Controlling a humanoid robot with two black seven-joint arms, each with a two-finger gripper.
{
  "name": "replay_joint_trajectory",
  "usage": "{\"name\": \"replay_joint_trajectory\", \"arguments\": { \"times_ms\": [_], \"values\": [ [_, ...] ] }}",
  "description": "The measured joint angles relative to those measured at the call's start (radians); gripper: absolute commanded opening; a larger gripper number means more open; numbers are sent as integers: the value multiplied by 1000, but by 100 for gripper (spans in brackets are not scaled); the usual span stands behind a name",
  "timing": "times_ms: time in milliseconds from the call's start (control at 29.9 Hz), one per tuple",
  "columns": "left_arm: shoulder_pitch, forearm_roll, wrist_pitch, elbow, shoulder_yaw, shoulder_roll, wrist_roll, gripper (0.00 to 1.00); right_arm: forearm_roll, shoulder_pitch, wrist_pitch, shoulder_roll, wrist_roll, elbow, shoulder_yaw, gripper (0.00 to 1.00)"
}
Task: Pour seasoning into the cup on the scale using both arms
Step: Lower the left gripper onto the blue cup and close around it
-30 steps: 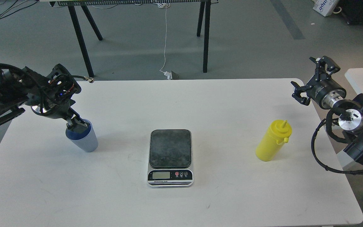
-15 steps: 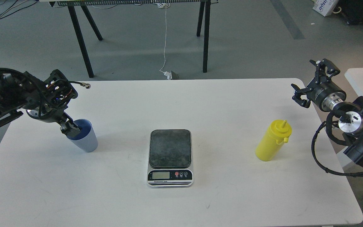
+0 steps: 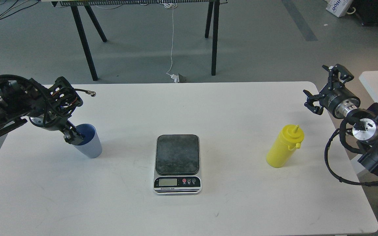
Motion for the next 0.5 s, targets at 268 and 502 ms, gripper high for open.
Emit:
{"name": "replay_joint_trajectory", "arguments": {
  "times_ms": [268, 502],
  "values": [
    [0, 0, 17, 2, 0, -10, 0, 72, 0, -3, 0, 0, 0, 0, 0, 100],
    [0, 0, 21, 20, -1, -26, 0, 66, 0, -7, 0, 0, 0, 0, 1, 100]
  ]
}}
